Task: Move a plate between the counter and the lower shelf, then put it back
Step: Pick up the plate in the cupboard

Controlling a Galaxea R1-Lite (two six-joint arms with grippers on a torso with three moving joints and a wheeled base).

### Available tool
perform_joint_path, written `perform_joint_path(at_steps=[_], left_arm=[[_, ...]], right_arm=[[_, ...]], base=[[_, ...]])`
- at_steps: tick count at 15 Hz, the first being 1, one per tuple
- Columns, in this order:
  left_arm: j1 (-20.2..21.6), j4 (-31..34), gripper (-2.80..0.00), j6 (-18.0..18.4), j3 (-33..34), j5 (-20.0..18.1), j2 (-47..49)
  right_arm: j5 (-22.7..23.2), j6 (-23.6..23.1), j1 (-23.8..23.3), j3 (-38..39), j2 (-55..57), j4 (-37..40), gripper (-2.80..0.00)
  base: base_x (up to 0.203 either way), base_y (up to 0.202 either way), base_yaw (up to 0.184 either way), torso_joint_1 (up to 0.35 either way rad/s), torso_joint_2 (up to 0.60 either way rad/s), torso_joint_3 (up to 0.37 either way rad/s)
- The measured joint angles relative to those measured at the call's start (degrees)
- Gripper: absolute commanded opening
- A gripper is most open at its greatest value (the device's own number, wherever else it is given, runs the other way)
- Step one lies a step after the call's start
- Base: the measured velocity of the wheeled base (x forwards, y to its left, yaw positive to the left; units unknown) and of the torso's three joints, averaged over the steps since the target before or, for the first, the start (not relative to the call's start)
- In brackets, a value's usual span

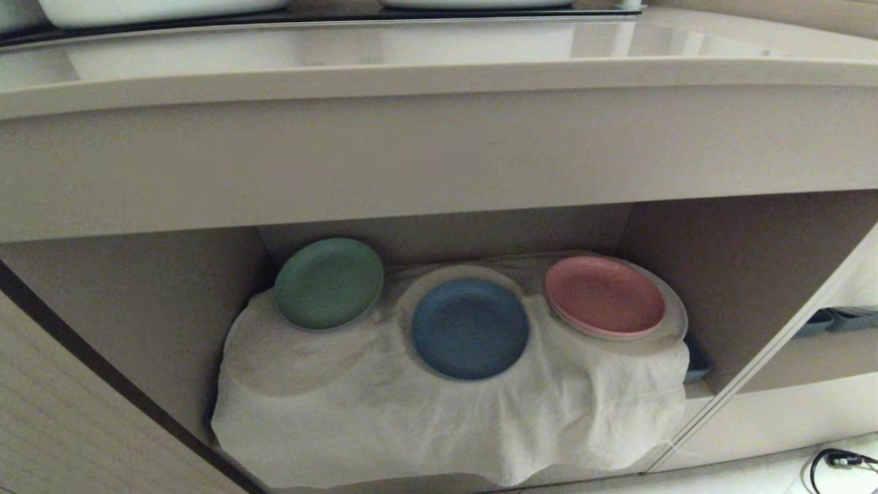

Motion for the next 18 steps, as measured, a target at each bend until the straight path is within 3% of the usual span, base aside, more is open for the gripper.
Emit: perform_joint_path(at_steps=[11,18], left_arm=[[0.0,0.02,-2.8,0.02,0.0,-0.01,0.0],[0.0,0.0,-2.8,0.0,0.0,-0.01,0.0]], right_arm=[[-0.25,-2.52,0.0,-0.06,0.49,-0.12,-2.8],[0.01,-4.18,0.09,-2.72,12.37,-6.25,-2.8]], base=[[0.0,0.0,0.0,0.0,0.0,0.0],[0.0,0.0,0.0,0.0,0.0,0.0]])
